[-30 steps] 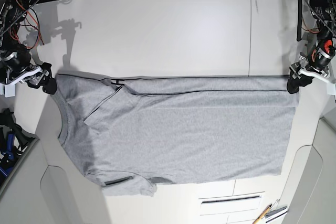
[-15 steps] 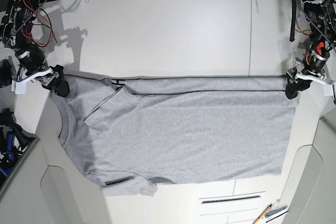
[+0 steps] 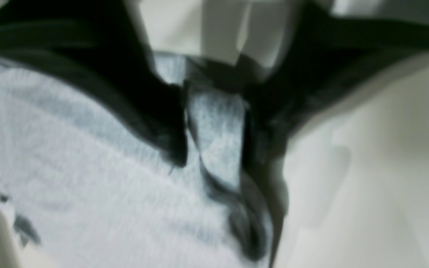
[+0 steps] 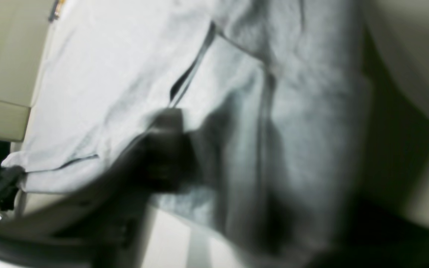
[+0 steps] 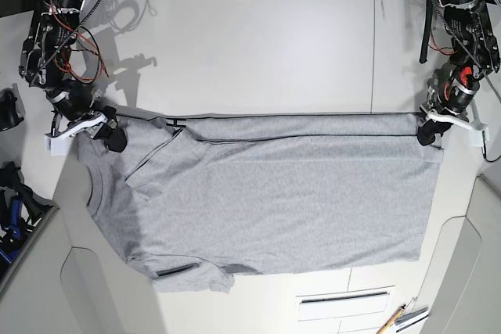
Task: Fold the T-shirt properly
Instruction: 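Lift the shoulder edge with both grippers and fold it over the body, then release the folded edge and move both grippers toward the hem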
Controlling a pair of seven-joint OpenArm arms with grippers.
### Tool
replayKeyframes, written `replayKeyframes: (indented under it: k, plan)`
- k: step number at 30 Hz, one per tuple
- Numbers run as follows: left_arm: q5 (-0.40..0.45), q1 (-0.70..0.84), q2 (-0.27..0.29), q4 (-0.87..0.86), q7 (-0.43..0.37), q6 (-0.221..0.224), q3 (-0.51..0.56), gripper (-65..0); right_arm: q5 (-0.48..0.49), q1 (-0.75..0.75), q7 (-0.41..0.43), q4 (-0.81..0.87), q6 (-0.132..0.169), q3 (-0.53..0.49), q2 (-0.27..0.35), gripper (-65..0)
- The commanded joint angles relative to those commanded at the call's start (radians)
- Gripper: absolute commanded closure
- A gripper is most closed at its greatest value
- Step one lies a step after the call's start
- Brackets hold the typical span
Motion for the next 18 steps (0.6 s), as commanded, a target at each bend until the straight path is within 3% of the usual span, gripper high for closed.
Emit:
replayKeyframes:
  k: [1,2,4,6,11,14,18]
  plan:
    - [0.001,0.000,0.000,0.001,0.001,0.000,0.000,-5.4,-0.003,0.000,0.000,0.000,0.000,0.000,0.000,-2.9]
    - [0.001,0.000,-0.001,0.001,0.001,0.000,0.000,-0.6,-0.003,0.000,0.000,0.000,0.002,0.000,0.002,0.0]
    - [0.000,0.000,-0.003,0.002,0.011,0.000,0.000,0.0,0.001,0.000,0.000,0.003,0.024,0.001,0.010,0.0]
    - [-0.035,0.002,-0.008,0.017,0.050,0.000,-0.003,0.0,0.000,0.000,-0.006,0.022,0.025,0.002,0.019,0.0]
    - [-0.114,0.017,-0.028,0.122,0.196,0.000,-0.004,0.0,0.033,-0.029,-0.146,0.143,0.025,0.048,0.019,0.0]
    - [-0.173,0.058,-0.039,0.222,0.250,0.000,-0.004,0.0,0.064,-0.090,-0.158,0.220,0.025,0.055,0.031,0.0]
    - [-0.180,0.146,-0.042,0.354,0.286,0.000,-0.005,0.0,0.077,-0.187,-0.158,0.296,0.025,0.056,0.069,0.0]
